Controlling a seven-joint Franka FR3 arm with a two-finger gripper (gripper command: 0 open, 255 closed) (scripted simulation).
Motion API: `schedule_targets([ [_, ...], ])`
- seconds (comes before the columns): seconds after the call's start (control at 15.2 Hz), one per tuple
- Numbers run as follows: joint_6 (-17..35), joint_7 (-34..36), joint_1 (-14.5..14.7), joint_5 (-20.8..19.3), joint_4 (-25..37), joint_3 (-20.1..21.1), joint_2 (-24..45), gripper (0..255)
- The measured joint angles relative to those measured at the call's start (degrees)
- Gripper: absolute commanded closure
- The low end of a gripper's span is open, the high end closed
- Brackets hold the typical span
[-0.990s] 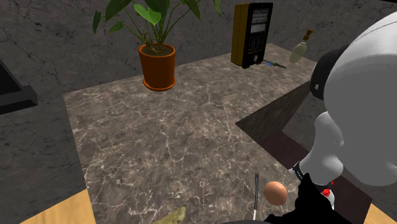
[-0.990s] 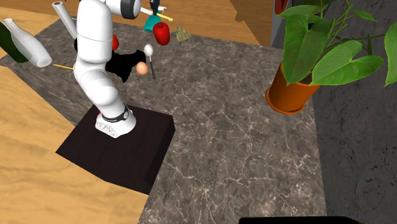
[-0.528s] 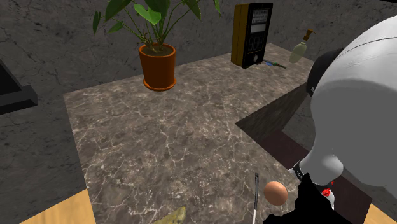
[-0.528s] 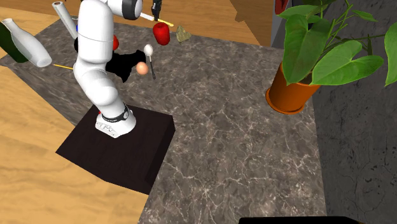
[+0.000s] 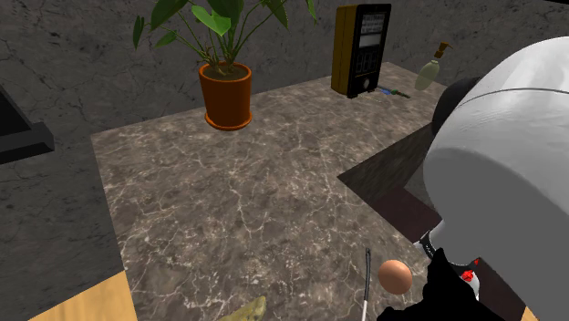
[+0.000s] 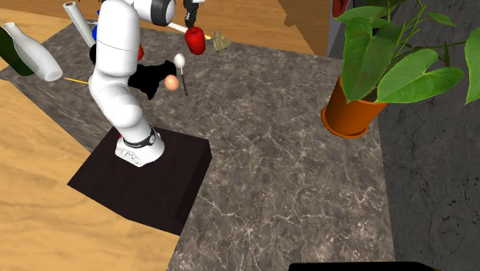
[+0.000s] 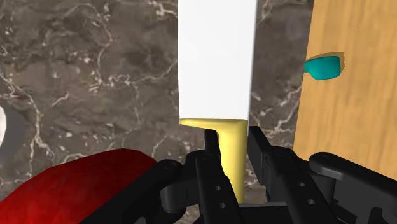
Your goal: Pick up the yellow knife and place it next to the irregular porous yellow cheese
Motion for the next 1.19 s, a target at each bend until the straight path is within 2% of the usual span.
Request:
schedule_targets([
  [0.53, 5.06, 0.18, 0.18, -1.09, -3.36, -0.65, 1.60, 255],
  [0.92, 5.85, 0.23, 0.26, -1.29, -3.56, -0.63, 1.79, 255],
  [0.99, 5.73, 0.26, 0.37, -1.37, -3.30, -0.67, 1.99, 0],
  [1.19, 5.53, 0.13, 0.26, -1.53, -3.30, -1.00, 2.49, 0],
])
